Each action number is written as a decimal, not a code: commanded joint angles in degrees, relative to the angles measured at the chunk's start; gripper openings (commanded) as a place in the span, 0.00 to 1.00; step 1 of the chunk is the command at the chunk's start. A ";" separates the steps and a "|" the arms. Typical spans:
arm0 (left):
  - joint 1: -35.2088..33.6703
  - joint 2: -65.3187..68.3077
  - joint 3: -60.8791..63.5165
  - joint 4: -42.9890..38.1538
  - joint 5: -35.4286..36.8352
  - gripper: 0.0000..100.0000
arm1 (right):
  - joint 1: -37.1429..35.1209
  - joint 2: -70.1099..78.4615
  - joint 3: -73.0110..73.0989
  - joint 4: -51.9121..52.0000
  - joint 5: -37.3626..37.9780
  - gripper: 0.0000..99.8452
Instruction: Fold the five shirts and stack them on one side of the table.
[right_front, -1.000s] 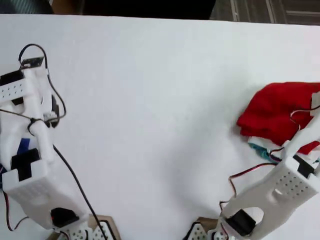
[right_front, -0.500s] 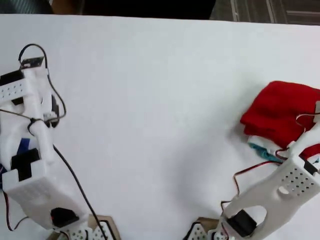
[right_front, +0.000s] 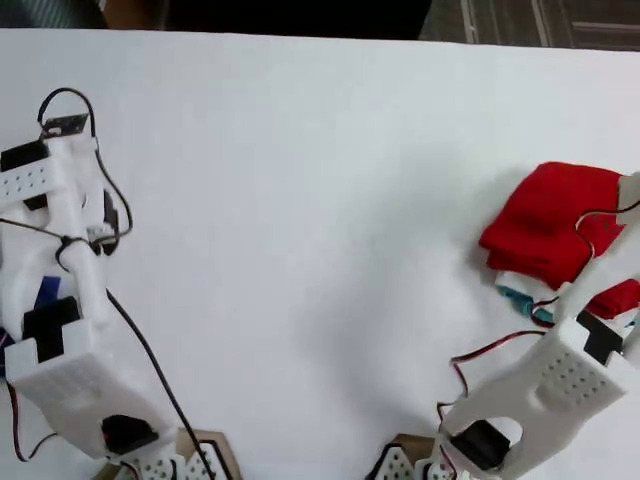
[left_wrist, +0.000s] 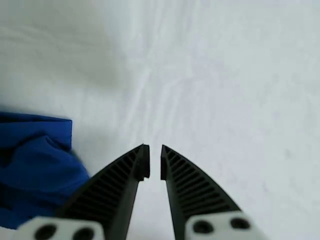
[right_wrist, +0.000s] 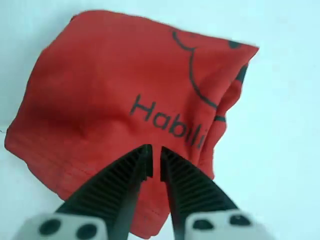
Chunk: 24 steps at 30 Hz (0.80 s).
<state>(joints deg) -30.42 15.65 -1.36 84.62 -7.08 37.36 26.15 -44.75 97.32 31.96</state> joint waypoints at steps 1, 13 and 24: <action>0.53 -3.96 -0.57 -0.53 0.09 0.07 | 0.57 -4.18 6.24 0.40 -0.79 0.08; 0.53 -3.96 -0.57 -0.53 0.09 0.07 | 9.54 -3.74 16.18 -6.29 5.36 0.08; 0.53 -4.04 -0.57 -0.35 0.09 0.07 | 11.30 -4.26 16.97 -4.70 6.95 0.08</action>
<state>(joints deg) -30.42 15.65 -1.36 84.62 -7.08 48.18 26.24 -27.16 89.05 38.46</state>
